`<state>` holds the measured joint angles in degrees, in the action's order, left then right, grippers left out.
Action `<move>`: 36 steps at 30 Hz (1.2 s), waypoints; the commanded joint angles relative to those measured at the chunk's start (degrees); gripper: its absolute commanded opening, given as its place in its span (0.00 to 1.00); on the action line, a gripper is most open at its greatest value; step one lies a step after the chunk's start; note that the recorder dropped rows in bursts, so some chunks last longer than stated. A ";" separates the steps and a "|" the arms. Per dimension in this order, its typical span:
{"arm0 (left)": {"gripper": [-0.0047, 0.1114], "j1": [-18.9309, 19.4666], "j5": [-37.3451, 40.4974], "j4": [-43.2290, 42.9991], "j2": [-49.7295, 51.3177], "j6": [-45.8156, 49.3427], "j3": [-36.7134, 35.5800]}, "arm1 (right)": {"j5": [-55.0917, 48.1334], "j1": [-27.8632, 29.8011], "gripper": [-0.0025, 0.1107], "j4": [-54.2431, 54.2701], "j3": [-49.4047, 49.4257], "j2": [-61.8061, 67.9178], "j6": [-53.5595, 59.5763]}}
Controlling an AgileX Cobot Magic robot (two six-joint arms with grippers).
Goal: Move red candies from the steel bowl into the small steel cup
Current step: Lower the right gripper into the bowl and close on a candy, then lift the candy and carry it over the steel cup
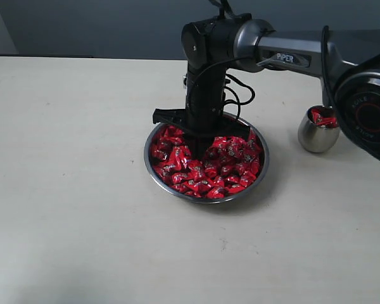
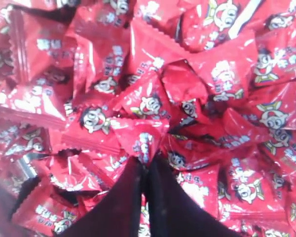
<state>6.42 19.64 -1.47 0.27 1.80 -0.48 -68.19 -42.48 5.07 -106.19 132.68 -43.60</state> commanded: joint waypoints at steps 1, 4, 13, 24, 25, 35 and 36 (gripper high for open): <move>0.04 -0.24 -0.50 -0.08 -0.27 -0.11 0.48 | -0.26 0.15 0.02 -0.65 -0.37 -0.65 1.08; 0.04 -0.24 -0.50 -0.08 -0.27 -0.11 0.48 | -0.26 0.15 0.02 -0.54 -0.37 -0.65 1.83; 0.04 -0.24 -0.50 -0.08 -0.27 -0.11 0.48 | -1.77 0.15 0.02 -0.90 -0.37 -2.42 4.83; 0.04 -0.24 -0.50 -0.08 -0.27 -0.11 0.48 | -1.77 3.45 0.02 -4.53 -0.37 -6.76 12.01; 0.04 -0.24 -0.50 -0.08 -0.27 -0.11 0.48 | -1.77 4.06 0.02 -4.53 -0.37 -7.34 12.26; 0.04 -0.24 -0.50 -0.08 -0.27 -0.11 0.48 | -1.77 13.78 0.02 -4.12 -0.37 -13.82 18.38; 0.04 -0.24 -0.50 -0.08 -0.27 -0.11 0.48 | -1.77 14.93 0.02 -4.12 -0.37 -14.18 18.74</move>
<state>6.42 19.64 -1.47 0.27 1.80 -0.48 -69.58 -30.40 1.16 -106.19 120.15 -26.63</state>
